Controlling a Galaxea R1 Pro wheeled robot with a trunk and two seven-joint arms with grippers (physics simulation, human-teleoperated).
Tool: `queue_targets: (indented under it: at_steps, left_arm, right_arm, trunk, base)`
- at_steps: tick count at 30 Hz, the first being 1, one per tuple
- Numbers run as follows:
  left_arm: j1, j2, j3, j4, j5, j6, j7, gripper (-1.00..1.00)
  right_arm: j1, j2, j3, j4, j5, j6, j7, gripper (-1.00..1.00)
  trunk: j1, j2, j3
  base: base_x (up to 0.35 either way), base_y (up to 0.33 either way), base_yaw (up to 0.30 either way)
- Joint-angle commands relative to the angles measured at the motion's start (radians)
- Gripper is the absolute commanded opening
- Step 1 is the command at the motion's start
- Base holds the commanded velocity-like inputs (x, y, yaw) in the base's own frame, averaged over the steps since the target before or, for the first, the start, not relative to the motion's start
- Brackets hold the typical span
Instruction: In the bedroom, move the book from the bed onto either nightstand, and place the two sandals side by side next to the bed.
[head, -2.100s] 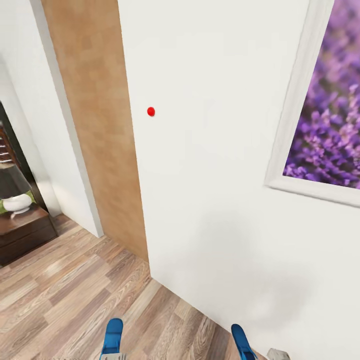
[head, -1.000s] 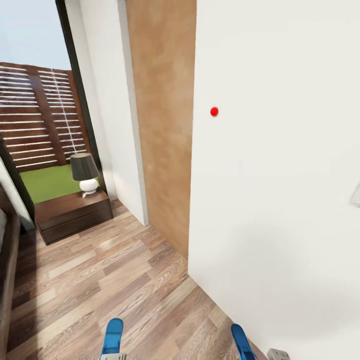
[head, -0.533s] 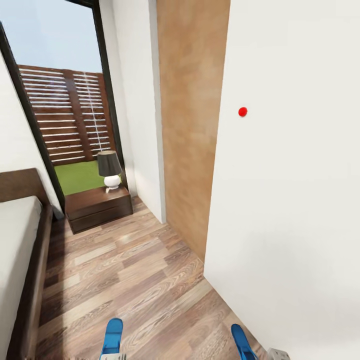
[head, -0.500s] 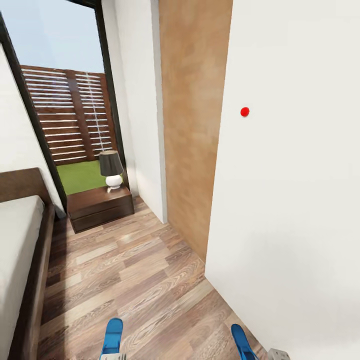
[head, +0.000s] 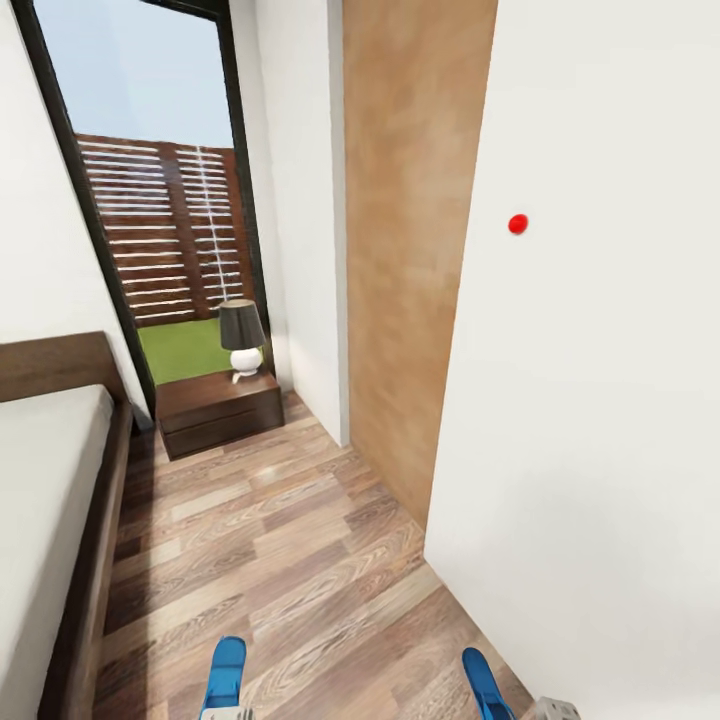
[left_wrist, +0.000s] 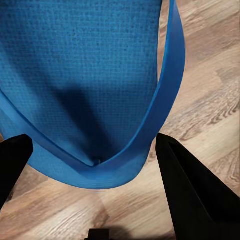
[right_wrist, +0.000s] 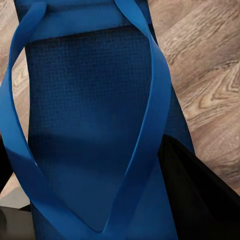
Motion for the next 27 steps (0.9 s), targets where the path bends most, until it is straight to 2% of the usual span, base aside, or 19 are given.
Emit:
queue_targets:
  at_steps: [1,12,18,27]
  left_arm:
    - [-0.001,0.001,-0.008,0.001,0.011,-0.003,-0.004,-1.00]
    - [-0.001,0.000,-0.008,0.001,0.011,-0.004,-0.004,-1.00]
    - [0.000,0.000,-0.008,0.001,0.011,-0.005,-0.004,-1.00]
    - [0.000,0.001,-0.008,0.001,0.011,-0.005,-0.004,-1.00]
  right_arm:
    - [-0.001,0.000,0.007,-0.001,-0.012,0.007,0.003,-1.00]
    - [-0.001,0.000,0.007,-0.001,-0.013,0.006,0.003,-1.00]
    - [-0.001,-0.001,0.007,-0.001,-0.013,0.008,0.003,-1.00]
    - [-0.001,-0.001,0.007,-0.001,-0.013,0.008,0.003,-1.00]
  trunk:
    - [0.000,-0.001,-0.001]
    - [0.000,-0.001,-0.001]
    - [0.000,-0.001,-0.001]
    - [0.000,-0.001,-0.005]
  base:
    - [0.256,0.000,0.002]
    - [0.298,0.000,0.000]
    - [0.059,0.000,0.042]
    - [0.003,0.000,0.252]
